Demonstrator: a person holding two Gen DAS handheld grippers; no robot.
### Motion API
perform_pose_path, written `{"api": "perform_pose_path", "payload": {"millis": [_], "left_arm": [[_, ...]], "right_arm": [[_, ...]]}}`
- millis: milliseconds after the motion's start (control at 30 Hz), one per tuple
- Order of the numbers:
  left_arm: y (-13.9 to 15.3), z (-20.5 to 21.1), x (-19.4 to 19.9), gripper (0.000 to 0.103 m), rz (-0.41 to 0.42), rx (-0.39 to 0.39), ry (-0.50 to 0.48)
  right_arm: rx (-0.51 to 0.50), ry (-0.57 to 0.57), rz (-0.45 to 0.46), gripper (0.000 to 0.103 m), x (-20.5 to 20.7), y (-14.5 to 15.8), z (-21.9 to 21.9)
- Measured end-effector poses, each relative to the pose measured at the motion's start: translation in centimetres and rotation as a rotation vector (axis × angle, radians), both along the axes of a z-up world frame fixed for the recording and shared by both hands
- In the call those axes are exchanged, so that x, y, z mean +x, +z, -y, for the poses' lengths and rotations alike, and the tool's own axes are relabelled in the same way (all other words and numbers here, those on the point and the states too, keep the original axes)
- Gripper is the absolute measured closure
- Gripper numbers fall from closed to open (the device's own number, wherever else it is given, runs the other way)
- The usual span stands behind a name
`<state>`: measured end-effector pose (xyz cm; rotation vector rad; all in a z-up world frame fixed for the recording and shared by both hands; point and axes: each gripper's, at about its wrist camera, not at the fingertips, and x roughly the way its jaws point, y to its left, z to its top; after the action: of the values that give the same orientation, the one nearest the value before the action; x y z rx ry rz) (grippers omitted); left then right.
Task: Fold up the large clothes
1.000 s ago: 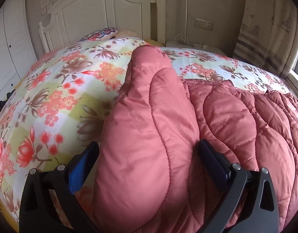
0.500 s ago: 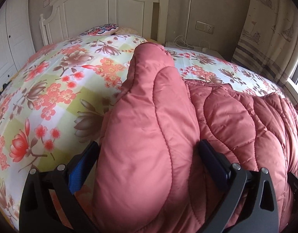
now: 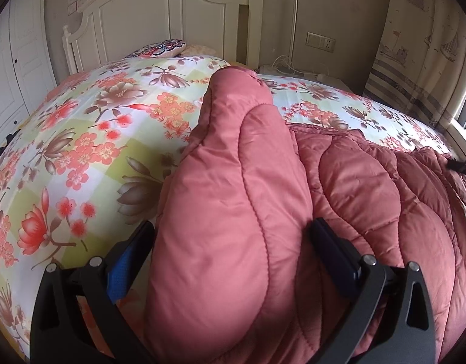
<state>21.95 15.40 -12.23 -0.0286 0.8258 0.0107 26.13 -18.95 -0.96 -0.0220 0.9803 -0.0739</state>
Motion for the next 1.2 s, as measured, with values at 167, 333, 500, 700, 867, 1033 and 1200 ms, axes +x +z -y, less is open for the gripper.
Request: {"api": "perform_pose_path", "payload": {"millis": [167, 333, 500, 700, 867, 1033, 1200], "left_arm": [[0.0, 0.3, 0.2, 0.002, -0.015, 0.008, -0.006], [3.5, 1.5, -0.2, 0.002, 0.039, 0.042, 0.005], [7.4, 5.8, 2.4, 0.002, 0.14, 0.174, -0.074], [1.7, 8.4, 9.4, 0.002, -0.048, 0.249, -0.098], [-0.9, 8.0, 10.2, 0.002, -0.115, 0.217, -0.081], [-1.2, 8.0, 10.1, 0.002, -0.113, 0.208, -0.081], [-1.2, 8.0, 10.0, 0.002, -0.111, 0.218, -0.081]], "right_arm": [[0.07, -0.026, -0.064, 0.004, 0.3, -2.9, 1.8], [0.049, -0.019, -0.061, 0.004, -0.3, -2.7, 1.1], [0.047, -0.019, -0.058, 0.004, -0.1, -2.8, 1.5], [0.049, -0.021, -0.057, 0.004, 0.4, -3.3, 1.8], [0.073, -0.018, -0.052, 0.004, 0.2, -3.1, 1.9], [0.124, -0.037, -0.027, 0.005, -1.4, -1.3, 3.1], [0.085, -0.088, 0.078, 0.005, -5.3, 2.0, 6.6]]}}
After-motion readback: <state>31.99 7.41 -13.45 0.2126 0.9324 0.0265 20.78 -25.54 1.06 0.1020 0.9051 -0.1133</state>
